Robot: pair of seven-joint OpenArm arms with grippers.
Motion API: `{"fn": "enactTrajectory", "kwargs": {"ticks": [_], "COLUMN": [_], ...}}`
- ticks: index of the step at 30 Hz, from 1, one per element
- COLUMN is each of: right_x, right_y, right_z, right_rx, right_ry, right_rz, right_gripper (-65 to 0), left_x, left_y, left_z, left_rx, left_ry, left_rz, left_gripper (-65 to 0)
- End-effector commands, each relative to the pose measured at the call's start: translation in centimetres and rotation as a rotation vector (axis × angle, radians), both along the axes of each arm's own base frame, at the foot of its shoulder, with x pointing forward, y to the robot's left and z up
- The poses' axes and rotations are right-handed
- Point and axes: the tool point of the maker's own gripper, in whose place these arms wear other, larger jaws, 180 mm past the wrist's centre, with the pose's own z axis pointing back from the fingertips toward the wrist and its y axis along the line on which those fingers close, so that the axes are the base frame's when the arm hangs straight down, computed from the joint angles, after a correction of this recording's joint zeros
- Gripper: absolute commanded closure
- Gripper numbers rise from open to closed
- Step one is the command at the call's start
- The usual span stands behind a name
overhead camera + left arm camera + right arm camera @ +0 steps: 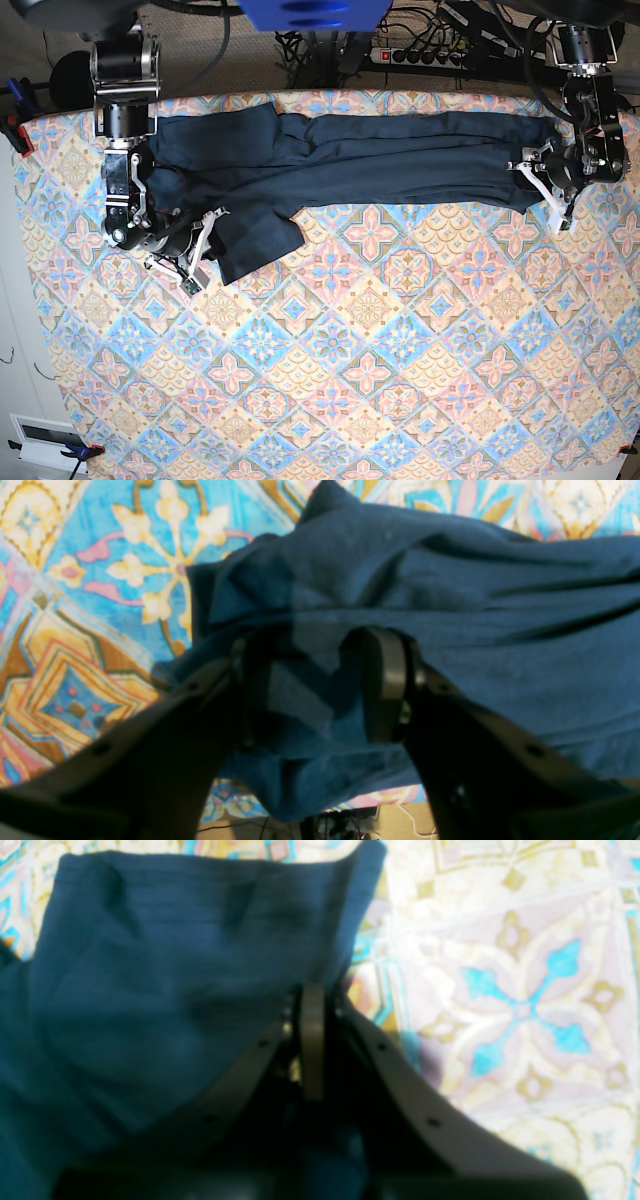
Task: Layout the t-shirt on the table in an organized manner, then fold the t-shirt properly
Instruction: 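Fold the sleeve end inward with the right gripper toward the middle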
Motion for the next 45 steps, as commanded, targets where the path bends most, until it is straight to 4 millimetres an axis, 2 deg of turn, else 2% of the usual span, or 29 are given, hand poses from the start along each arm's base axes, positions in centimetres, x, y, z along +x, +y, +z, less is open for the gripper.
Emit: {"fn": "enactTrajectory", "kwargs": {"ticks": [1, 8, 14, 18, 26, 30, 34, 37, 40, 42, 45], "right_x": [1.1, -1.8, -5.9, -9.2, -15.9, -16.2, -16.3, -16.0, -14.3, -13.8, -13.7], "right_y": [0.0, 0.4, -0.3, -1.1, -2.5, -2.5, -3.8, -4.6, -5.8, -6.2, -6.2], "right_z": [2.1, 6.8, 9.9, 9.4, 6.9, 6.7, 5.7, 5.0, 5.6, 5.8, 5.8], "right_rx": [0.016, 0.053, 0.056, 0.056, 0.106, 0.107, 0.010, -0.078, -0.147, -0.169, -0.171], "right_ry": [-0.072, -0.167, -0.199, -0.140, 0.044, 0.057, 0.072, 0.075, 0.038, 0.022, 0.018], "right_rz": [0.004, 0.010, 0.002, -0.021, -0.026, -0.016, -0.024, -0.014, -0.028, -0.033, -0.035], "right_gripper": [-0.7, -0.7, -0.7, -0.7, -0.7, -1.0, -2.8, -12.1, -24.4, -31.2, -34.5], "left_x": [0.9, 0.9, 1.0, 1.0, 1.0, 1.0, 1.1, 1.3, 1.7, 0.9, 0.2], "left_y": [0.8, 0.8, 0.8, 0.8, 0.8, 0.8, 0.4, -0.6, -0.3, 0.3, 2.0], "left_z": [1.2, 1.2, 1.2, 1.2, 1.2, 1.2, 1.3, 1.9, 3.3, 3.6, 4.5], "left_rx": [0.020, 0.020, 0.020, 0.020, 0.020, 0.020, 0.003, -0.068, -0.107, -0.115, -0.098], "left_ry": [-0.036, -0.036, -0.037, -0.037, -0.037, -0.037, -0.044, -0.064, -0.083, -0.053, -0.033], "left_rz": [-0.004, -0.004, -0.004, -0.004, -0.004, -0.004, -0.005, -0.013, -0.026, -0.033, -0.019], "left_gripper": [-27.0, -27.0, -27.0, -27.0, -26.9, -26.9, -27.4, -27.5, -27.6, -27.9, -35.4]}}
